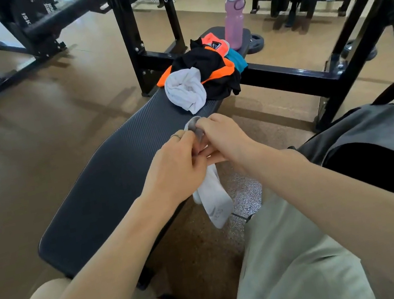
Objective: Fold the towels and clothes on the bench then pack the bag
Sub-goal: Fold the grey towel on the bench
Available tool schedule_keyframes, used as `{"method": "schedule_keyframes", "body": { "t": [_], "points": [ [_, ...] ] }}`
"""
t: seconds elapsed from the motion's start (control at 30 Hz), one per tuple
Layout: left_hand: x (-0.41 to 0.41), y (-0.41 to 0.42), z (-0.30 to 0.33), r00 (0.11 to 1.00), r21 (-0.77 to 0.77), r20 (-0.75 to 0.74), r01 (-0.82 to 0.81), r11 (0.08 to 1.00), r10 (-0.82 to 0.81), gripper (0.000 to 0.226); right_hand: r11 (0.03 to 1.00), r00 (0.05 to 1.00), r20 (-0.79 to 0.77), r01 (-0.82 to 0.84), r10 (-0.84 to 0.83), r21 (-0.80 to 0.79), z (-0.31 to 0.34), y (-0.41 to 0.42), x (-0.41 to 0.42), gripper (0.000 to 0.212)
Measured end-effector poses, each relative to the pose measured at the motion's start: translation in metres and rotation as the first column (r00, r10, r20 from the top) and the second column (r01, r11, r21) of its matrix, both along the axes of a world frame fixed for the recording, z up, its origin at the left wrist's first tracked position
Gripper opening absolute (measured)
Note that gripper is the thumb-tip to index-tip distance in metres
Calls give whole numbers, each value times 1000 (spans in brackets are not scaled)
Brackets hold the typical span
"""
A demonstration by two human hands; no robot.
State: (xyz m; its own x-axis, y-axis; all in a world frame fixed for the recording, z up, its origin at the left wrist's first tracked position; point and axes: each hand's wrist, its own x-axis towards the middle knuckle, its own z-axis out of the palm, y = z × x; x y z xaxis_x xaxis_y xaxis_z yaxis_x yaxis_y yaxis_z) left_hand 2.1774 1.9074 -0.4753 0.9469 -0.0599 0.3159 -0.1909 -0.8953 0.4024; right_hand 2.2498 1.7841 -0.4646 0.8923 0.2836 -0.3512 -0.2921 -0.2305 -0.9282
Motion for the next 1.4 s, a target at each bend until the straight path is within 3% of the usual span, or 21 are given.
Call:
{"method": "schedule_keyframes", "body": {
  "t": [0.13, 0.27, 0.4, 0.5, 0.73, 0.87, 0.97, 1.03, 1.2, 1.4],
  "points": [
    [0, -2, -2, 998, 48, 41, -41, 998, 39, 26, 996, 995, 96, -20, 29, -88, -2, 5, 4, 17],
    [2, 4, -2, 995, 18, 24, -97, 995, 97, 20, 984, 957, 289, 32, 21, -176, 5, 3, 8, 15],
    [0, 19, -4, 989, 281, -15, -140, 950, 150, 3, 983, 859, 512, 100, -9, -152, 17, -2, 8, 14],
    [-1, 28, -11, 993, 450, 12, -111, 886, 119, 20, 986, 795, 606, 123, -29, -113, 25, 0, 5, 12],
    [-9, 48, -23, 997, 541, -55, -15, 841, 53, 42, 979, 725, 680, 198, -109, -54, 46, -4, 14, 9],
    [-11, 63, -23, 994, 519, -100, 18, 854, 39, 49, 976, 730, 671, 213, -133, -39, 52, -10, 23, 8],
    [-16, 71, -19, 986, 487, -157, 130, 863, -59, 62, 972, 719, 685, 223, -116, -69, 52, -14, 27, 8],
    [-19, 75, -14, 988, 523, -121, 147, 839, -98, 69, 969, 721, 684, 232, -116, -80, 52, -17, 30, 8],
    [-19, 97, 9, 996, 524, 82, -26, 851, -20, 57, 955, 749, 655, 257, -98, -151, 52, -32, 43, 6],
    [-17, 107, 17, 991, 467, 128, -33, 884, -30, 51, 924, 755, 656, 235, 23, -303, 38, -48, 48, 7]
  ]
}}
